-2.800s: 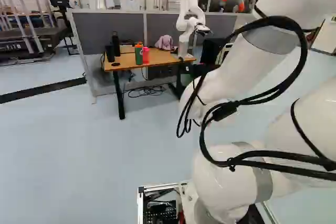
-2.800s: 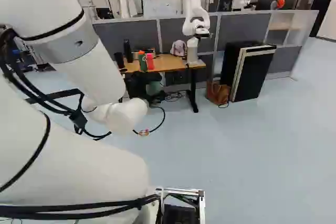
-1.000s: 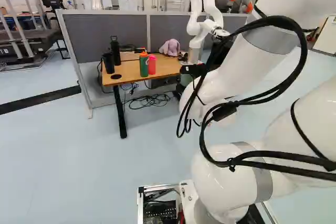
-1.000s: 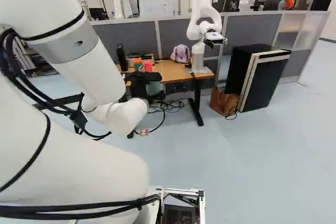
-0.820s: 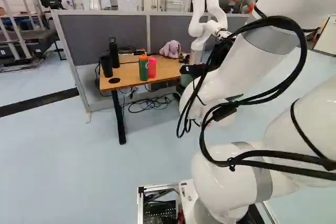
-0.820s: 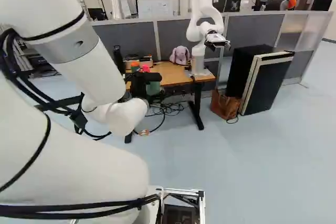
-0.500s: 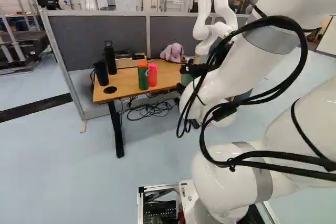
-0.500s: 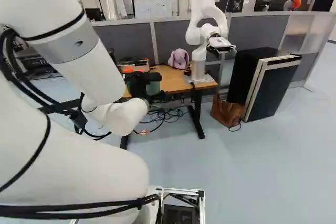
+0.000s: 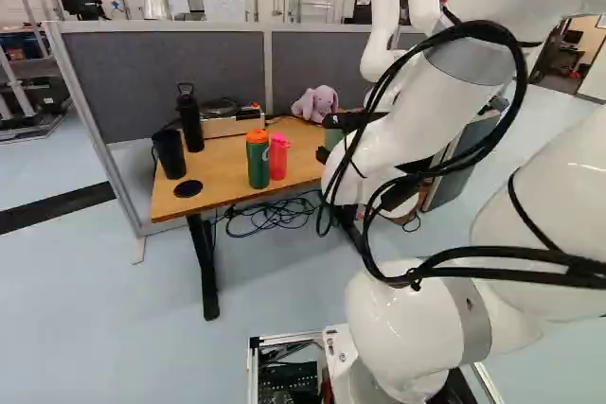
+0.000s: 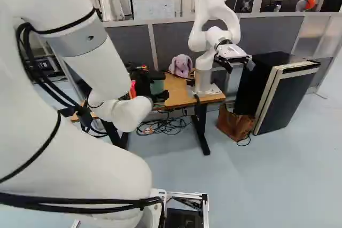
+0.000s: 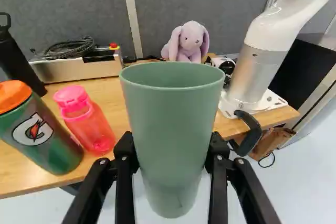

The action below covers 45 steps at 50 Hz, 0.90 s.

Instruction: Place the green cup on the table

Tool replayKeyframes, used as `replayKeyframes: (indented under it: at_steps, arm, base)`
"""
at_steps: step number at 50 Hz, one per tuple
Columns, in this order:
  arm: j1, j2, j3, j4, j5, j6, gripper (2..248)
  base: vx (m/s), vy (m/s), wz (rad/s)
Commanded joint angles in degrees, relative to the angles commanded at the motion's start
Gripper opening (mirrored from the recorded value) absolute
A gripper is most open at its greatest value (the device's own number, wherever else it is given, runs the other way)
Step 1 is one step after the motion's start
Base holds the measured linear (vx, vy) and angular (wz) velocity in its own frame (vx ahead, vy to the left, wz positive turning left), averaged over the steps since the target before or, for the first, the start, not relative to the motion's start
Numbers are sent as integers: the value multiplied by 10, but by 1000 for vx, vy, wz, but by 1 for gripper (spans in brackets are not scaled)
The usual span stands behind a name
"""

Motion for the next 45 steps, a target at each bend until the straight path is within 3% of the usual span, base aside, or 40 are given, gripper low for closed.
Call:
replayKeyframes:
  at_steps: [17,45]
  arm:
    - [0,-52,-48,0,7,0,124]
    - [0,-138,-134,0,124,0,124]
  base:
    - [0,0,1]
    - [0,0,0]
